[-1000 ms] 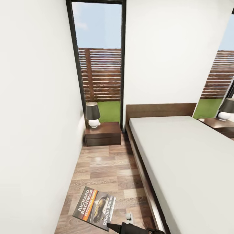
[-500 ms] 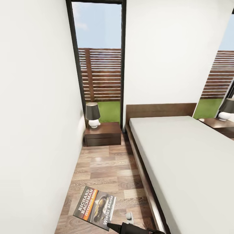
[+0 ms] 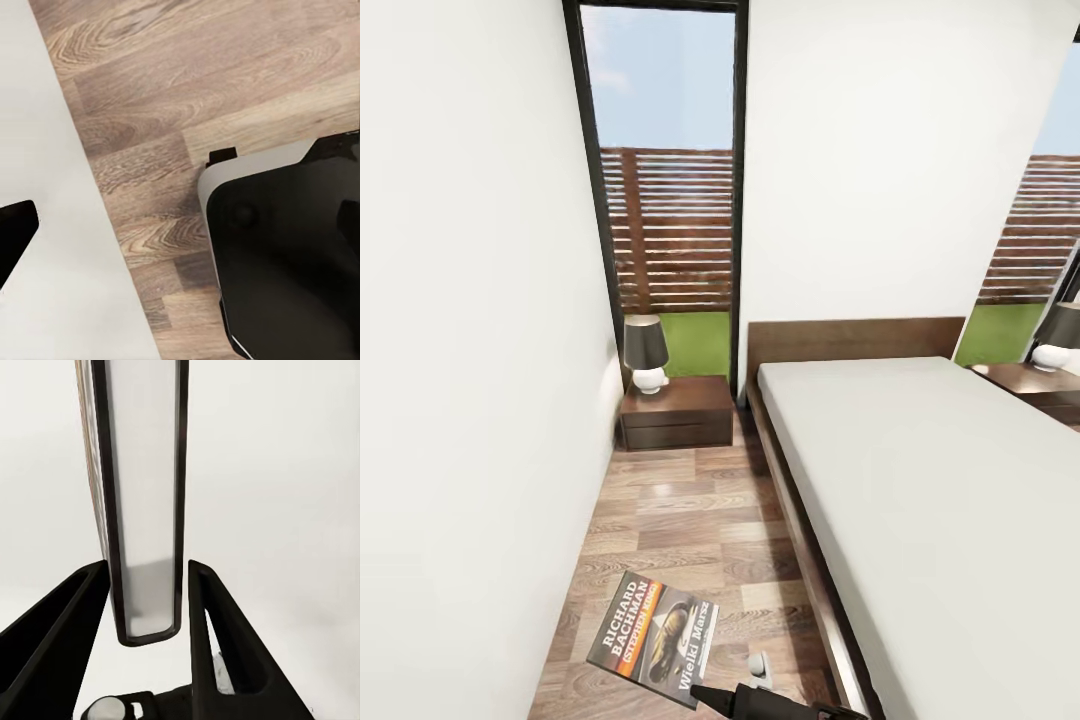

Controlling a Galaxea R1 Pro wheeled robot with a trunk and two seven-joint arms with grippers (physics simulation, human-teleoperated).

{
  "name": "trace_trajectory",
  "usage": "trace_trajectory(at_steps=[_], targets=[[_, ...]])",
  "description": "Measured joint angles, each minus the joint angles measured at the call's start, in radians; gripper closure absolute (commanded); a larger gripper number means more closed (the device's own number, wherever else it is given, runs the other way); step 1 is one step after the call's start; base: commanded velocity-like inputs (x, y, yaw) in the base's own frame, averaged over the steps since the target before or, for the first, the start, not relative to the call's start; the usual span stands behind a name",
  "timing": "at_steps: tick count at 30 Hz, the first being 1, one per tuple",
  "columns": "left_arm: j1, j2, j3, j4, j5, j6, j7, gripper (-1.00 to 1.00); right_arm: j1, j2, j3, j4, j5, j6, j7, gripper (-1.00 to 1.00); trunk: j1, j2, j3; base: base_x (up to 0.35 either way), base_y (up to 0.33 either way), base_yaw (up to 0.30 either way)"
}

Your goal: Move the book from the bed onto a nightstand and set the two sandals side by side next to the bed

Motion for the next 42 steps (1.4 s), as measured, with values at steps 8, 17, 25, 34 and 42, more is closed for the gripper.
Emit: trace_trajectory(at_steps=[8,17,25,34,42], targets=[[-0.045,0.001,0.000,0.000,0.001,0.024,-0.001,-1.00,0.000,0.000,-0.001,0.000,0.000,0.000,0.000,1.00,0.000,0.000,0.000,0.000,0.000,0.000],[-0.051,0.004,0.001,0.001,0.000,0.006,0.001,-1.00,0.000,0.000,0.001,0.000,0.000,0.000,0.000,1.00,0.000,0.000,0.000,0.024,0.021,0.000],[-0.052,0.007,0.002,0.003,-0.001,0.000,-0.007,-1.00,0.000,0.000,0.000,0.000,0.000,-0.001,-0.004,1.00,0.000,0.000,0.000,0.177,0.150,0.000],[-0.053,0.008,0.002,0.003,0.001,-0.026,-0.009,-1.00,0.000,-0.001,-0.001,-0.001,0.000,-0.002,-0.010,1.00,0.000,0.000,0.000,0.088,0.076,0.000],[-0.053,0.006,0.003,0.007,-0.002,-0.036,-0.010,-1.00,0.000,-0.003,-0.002,-0.001,0.000,-0.002,-0.011,1.00,0.000,0.000,0.000,0.113,-0.007,0.000]])
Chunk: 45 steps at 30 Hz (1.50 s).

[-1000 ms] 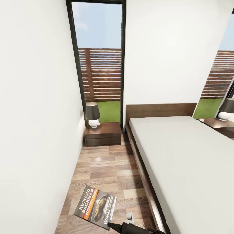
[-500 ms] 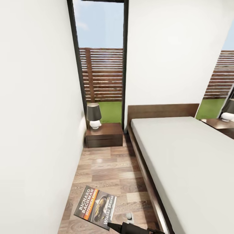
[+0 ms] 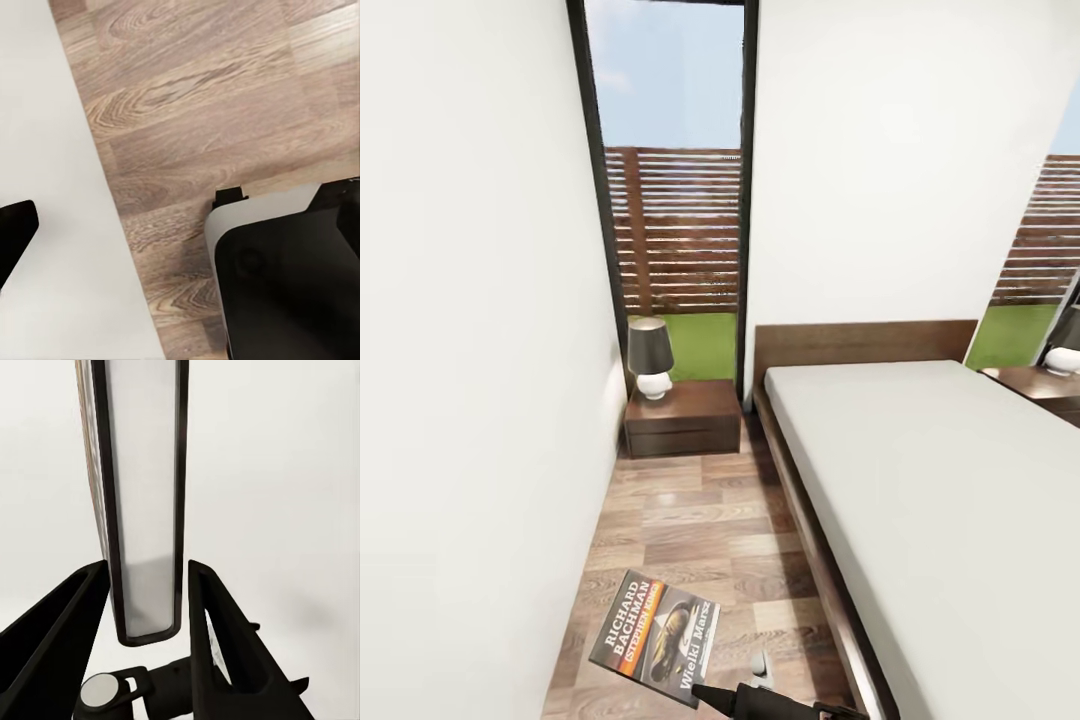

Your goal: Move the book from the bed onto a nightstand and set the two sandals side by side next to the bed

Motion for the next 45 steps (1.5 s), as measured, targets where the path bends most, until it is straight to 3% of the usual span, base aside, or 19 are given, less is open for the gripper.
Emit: trace_trajectory(at_steps=[23,45], targets=[[-0.001,0.000,0.012,0.000,0.005,-0.003,0.000,-1.00,0.000,0.000,0.000,0.000,0.000,-0.003,-0.002,1.00,0.000,0.000,0.000,0.167,-0.008,0.000],[0.000,-0.002,0.013,0.000,0.009,-0.004,0.000,-1.00,0.000,0.000,-0.001,-0.001,0.000,-0.003,-0.002,1.00,0.000,0.000,-0.008,0.023,0.072,0.044]])
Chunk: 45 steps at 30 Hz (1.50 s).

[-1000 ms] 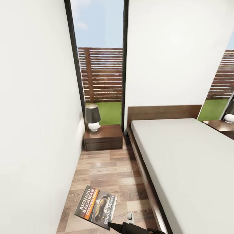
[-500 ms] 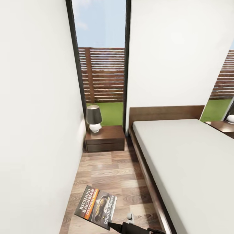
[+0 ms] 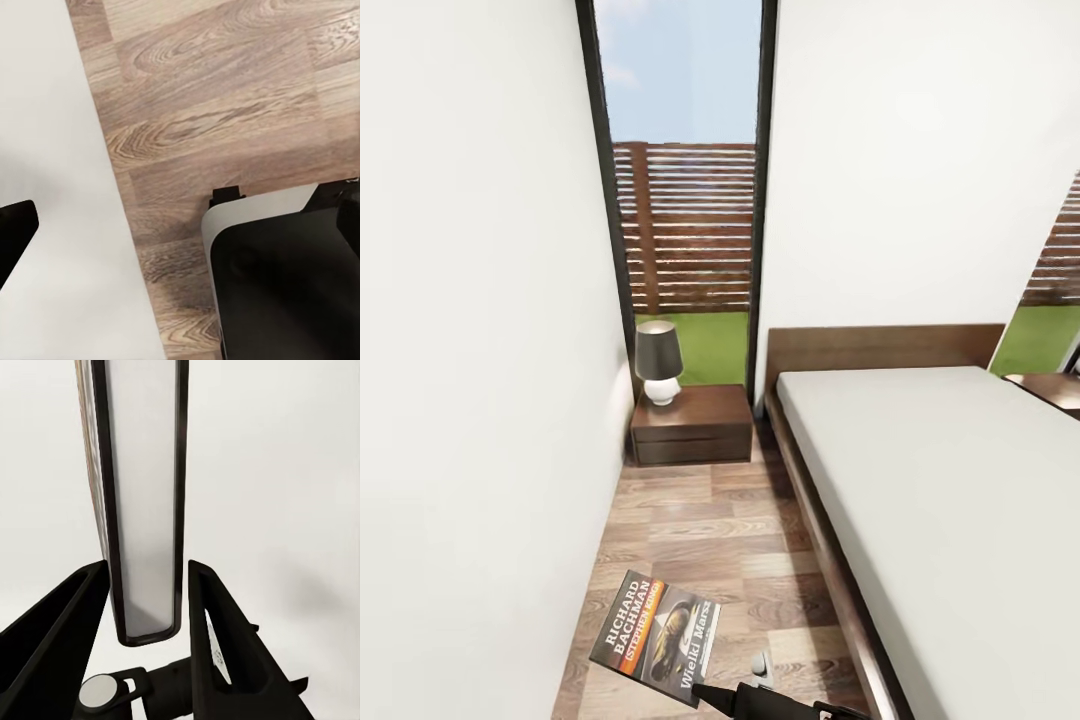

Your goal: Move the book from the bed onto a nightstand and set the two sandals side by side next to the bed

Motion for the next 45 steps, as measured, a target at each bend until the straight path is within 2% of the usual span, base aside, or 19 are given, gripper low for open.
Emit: trace_trajectory(at_steps=[15,35,45], targets=[[0.000,-0.002,0.000,-0.001,0.000,0.000,0.000,-1.00,0.000,0.000,0.000,0.000,0.000,0.000,0.000,1.00,0.000,0.000,-0.001,0.000,0.001,0.012],[0.000,-0.003,-0.002,-0.001,-0.002,0.001,0.000,-1.00,0.000,-0.001,0.000,0.000,0.000,0.000,0.000,1.00,0.000,0.000,-0.014,0.004,0.000,0.077],[-0.001,-0.004,-0.003,-0.001,-0.002,0.007,0.000,-1.00,0.000,-0.001,0.001,0.000,0.002,0.000,0.000,1.00,0.000,0.000,-0.014,0.215,0.001,0.005]])
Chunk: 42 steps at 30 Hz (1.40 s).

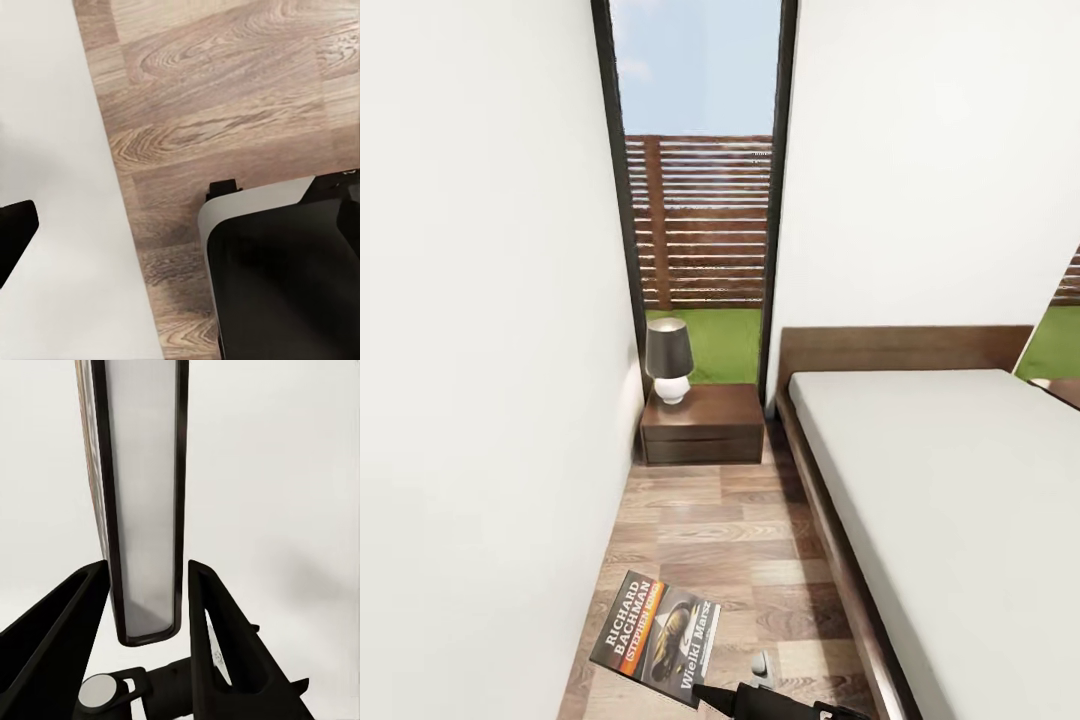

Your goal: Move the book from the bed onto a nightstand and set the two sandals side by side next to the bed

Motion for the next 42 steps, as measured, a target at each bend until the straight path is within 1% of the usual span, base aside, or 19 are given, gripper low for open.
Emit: trace_trajectory(at_steps=[10,26,42], targets=[[0.000,0.000,0.000,0.000,0.000,0.002,0.000,-1.00,0.001,0.001,0.001,0.000,0.001,-0.001,0.000,1.00,0.000,0.000,0.000,0.321,0.067,0.001],[0.000,0.000,0.001,0.000,0.000,0.003,0.000,-1.00,0.000,0.001,0.002,0.000,0.001,-0.001,-0.002,1.00,0.000,0.000,0.000,0.333,0.118,0.000],[0.000,0.000,-0.002,0.000,-0.001,0.003,0.000,-1.00,0.000,0.001,0.002,0.000,0.001,-0.001,-0.001,1.00,0.000,0.000,0.000,0.336,0.018,0.000]])
